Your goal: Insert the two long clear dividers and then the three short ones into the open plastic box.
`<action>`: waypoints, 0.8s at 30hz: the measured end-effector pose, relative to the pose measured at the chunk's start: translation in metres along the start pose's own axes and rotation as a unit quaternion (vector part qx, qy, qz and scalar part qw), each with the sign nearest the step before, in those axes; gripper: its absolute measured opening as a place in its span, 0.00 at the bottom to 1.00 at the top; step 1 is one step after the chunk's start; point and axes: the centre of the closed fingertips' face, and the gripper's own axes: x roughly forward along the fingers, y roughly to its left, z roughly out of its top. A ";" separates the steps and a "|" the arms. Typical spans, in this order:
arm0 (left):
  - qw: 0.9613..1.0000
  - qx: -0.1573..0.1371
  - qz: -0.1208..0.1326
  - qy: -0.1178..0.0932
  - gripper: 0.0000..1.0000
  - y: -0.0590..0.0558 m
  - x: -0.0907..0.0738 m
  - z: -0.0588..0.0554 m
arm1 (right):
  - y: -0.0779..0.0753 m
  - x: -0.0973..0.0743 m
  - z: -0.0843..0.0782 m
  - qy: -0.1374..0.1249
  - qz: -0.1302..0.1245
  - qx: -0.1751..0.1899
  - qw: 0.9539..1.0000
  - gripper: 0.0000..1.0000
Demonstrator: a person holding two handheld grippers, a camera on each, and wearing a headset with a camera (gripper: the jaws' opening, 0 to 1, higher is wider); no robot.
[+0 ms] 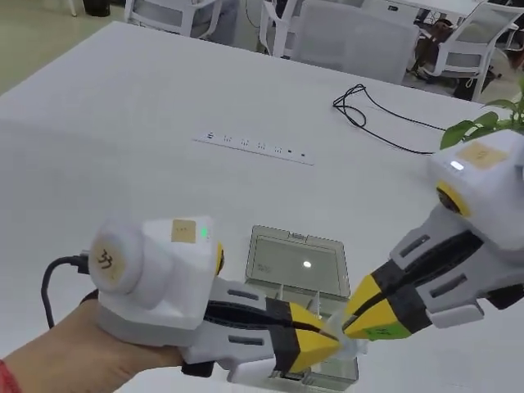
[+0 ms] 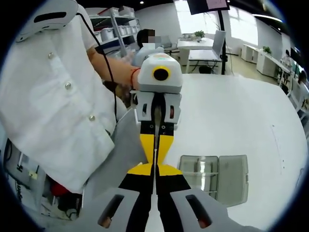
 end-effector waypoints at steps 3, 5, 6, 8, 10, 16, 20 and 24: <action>1.000 -0.001 0.002 0.003 0.00 0.000 0.000 -0.001 | -0.001 0.001 0.000 0.001 -0.002 -0.001 1.000 0.03; 1.000 -0.004 0.003 0.005 0.00 0.000 -0.001 -0.003 | 0.000 0.002 0.000 0.000 -0.004 -0.001 1.000 0.03; 1.000 -0.004 0.004 0.005 0.00 0.001 -0.001 -0.003 | 0.001 0.002 0.001 0.000 -0.004 -0.001 1.000 0.03; 1.000 -0.003 0.007 0.006 0.00 0.002 -0.002 -0.004 | 0.002 0.003 0.002 0.000 -0.005 -0.001 1.000 0.03; 1.000 -0.004 0.009 0.007 0.00 0.002 -0.002 -0.004 | 0.002 0.003 0.001 0.001 -0.008 -0.001 1.000 0.03; 1.000 -0.008 0.022 0.008 0.05 0.007 -0.007 -0.006 | 0.002 0.001 0.003 -0.004 -0.017 0.003 1.000 0.03; 0.999 -0.009 0.032 0.008 0.09 0.010 -0.012 -0.008 | -0.001 -0.002 0.003 -0.009 -0.025 0.006 1.000 0.03; 0.999 -0.012 0.043 0.009 0.15 0.014 -0.016 -0.010 | -0.005 -0.006 0.002 -0.012 -0.033 0.008 0.999 0.03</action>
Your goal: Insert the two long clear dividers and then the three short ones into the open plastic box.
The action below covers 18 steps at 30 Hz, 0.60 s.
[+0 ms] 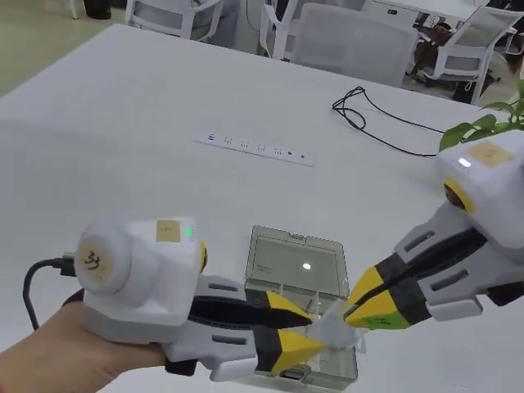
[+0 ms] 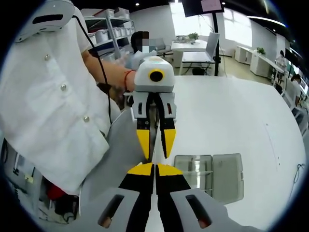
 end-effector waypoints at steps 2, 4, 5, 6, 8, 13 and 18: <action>1.000 0.000 0.005 0.001 0.17 0.002 -0.002 -0.001 | -0.001 0.000 0.000 -0.001 -0.003 0.001 1.000 0.03; 1.000 0.000 0.010 0.002 0.19 0.004 -0.004 -0.003 | -0.004 -0.002 -0.001 -0.001 -0.009 0.002 1.000 0.03; 1.000 0.000 0.013 0.003 0.20 0.005 -0.005 -0.004 | -0.005 -0.002 -0.001 -0.001 -0.011 0.002 1.000 0.03; 1.000 0.001 0.017 0.005 0.22 0.007 -0.007 -0.005 | -0.006 -0.003 -0.001 -0.002 -0.014 0.003 1.000 0.03; 1.000 0.001 0.023 0.007 0.24 0.010 -0.010 -0.008 | -0.009 -0.004 -0.003 -0.002 -0.018 0.005 1.000 0.03; 0.999 -0.001 0.043 0.008 0.32 0.019 -0.019 -0.012 | -0.017 -0.005 -0.007 -0.002 -0.029 0.010 1.000 0.03; 0.998 0.000 0.060 0.023 0.42 0.030 -0.026 -0.023 | -0.029 -0.002 -0.016 0.000 -0.042 0.017 0.999 0.03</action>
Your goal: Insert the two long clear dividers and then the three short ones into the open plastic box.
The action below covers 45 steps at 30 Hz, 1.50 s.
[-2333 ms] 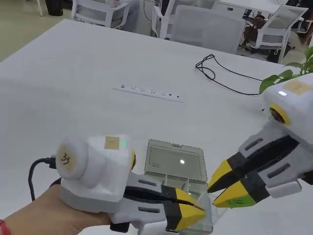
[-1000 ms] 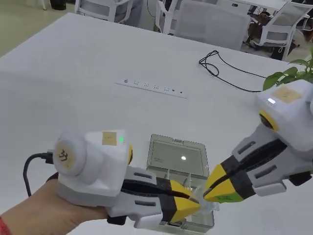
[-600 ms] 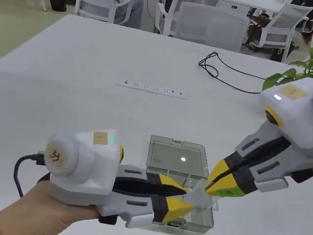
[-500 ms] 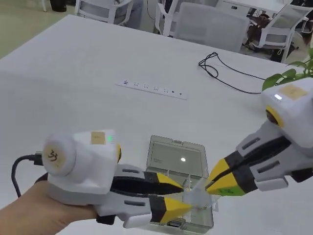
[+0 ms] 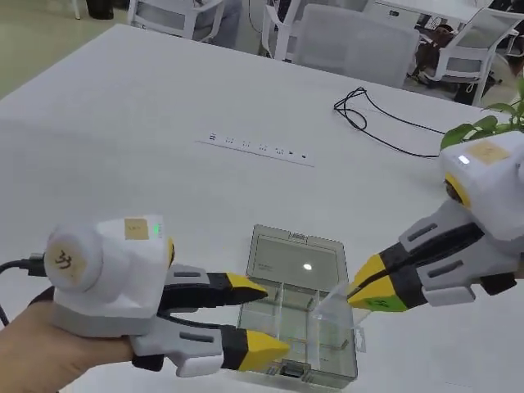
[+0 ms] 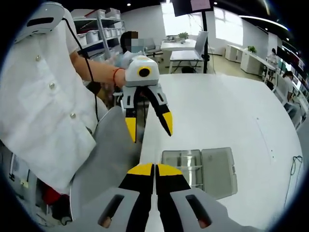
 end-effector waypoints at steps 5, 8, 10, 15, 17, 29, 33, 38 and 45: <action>1.000 -0.003 0.006 0.006 0.50 0.005 -0.004 -0.006 | -0.010 0.004 -0.005 0.003 -0.009 0.005 1.000 0.03; 1.000 -0.007 0.009 0.012 0.56 0.007 -0.005 -0.010 | -0.016 0.008 -0.008 0.005 -0.013 0.006 1.000 0.03; 1.000 -0.007 0.008 0.016 0.59 0.008 -0.006 -0.013 | -0.019 0.010 -0.009 0.007 -0.016 0.006 1.000 0.03; 1.000 -0.008 0.009 0.024 0.68 0.011 -0.006 -0.021 | -0.034 0.019 -0.019 0.009 -0.025 0.010 1.000 0.03; 1.000 -0.010 0.009 0.028 0.73 0.012 -0.006 -0.024 | -0.036 0.024 -0.020 0.008 -0.027 0.010 1.000 0.03; 0.999 -0.011 0.011 0.039 0.89 0.017 -0.006 -0.037 | -0.054 0.049 -0.043 -0.002 -0.039 0.028 0.999 0.03; 0.999 -0.011 0.012 0.042 0.93 0.018 -0.006 -0.041 | -0.055 0.055 -0.049 -0.004 -0.045 0.032 0.998 0.02; 0.999 -0.018 0.013 0.041 0.95 0.018 -0.005 -0.042 | -0.065 0.063 -0.059 -0.012 -0.050 0.036 0.998 0.02; 0.999 -0.019 0.014 0.038 0.96 0.018 -0.004 -0.039 | -0.068 0.067 -0.064 -0.014 -0.052 0.044 0.998 0.02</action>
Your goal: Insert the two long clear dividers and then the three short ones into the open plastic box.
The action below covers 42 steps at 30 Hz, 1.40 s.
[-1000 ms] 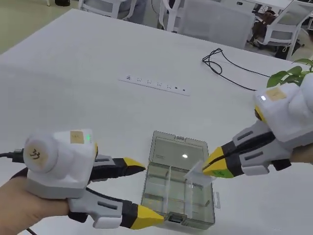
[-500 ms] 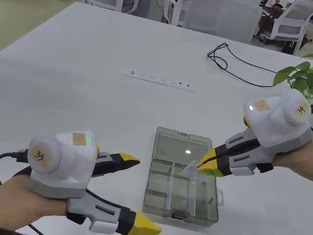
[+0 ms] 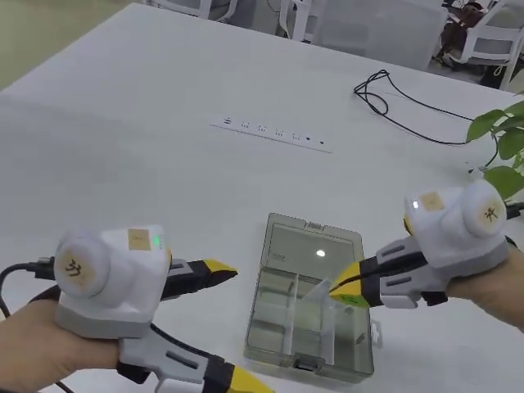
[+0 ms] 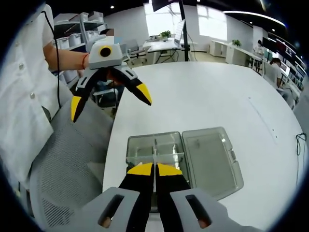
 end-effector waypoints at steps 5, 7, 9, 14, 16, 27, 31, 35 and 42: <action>1.000 -0.001 -0.001 0.001 0.95 0.001 0.001 0.000 | 0.001 0.002 -0.001 0.001 0.004 0.004 1.000 0.02; 1.000 0.000 0.000 0.001 0.95 0.001 0.001 0.000 | 0.001 0.003 -0.003 0.004 0.005 0.002 1.000 0.02; 1.000 -0.001 0.000 0.000 0.95 0.002 0.001 0.000 | 0.001 0.003 -0.003 0.002 0.006 0.000 1.000 0.02; 1.000 -0.002 0.000 0.000 0.94 0.002 0.001 0.000 | -0.001 0.003 -0.002 0.000 0.005 0.001 1.000 0.02; 1.000 -0.002 0.001 -0.001 0.94 0.002 0.001 0.000 | -0.002 0.003 -0.002 0.002 0.004 -0.001 1.000 0.02; 1.000 -0.007 0.001 -0.002 0.94 0.002 0.001 -0.001 | 0.001 0.009 -0.004 0.006 0.003 -0.029 1.000 0.02; 1.000 -0.006 0.000 -0.002 0.94 0.002 0.002 -0.001 | 0.004 0.013 -0.003 0.013 0.003 -0.044 0.999 0.02; 1.000 -0.005 -0.001 -0.003 0.93 0.002 0.003 0.000 | 0.002 0.014 -0.003 0.011 0.004 -0.039 0.999 0.02; 1.000 -0.005 -0.001 -0.003 0.93 0.002 0.003 -0.001 | 0.002 0.017 -0.004 0.011 0.004 -0.035 0.999 0.02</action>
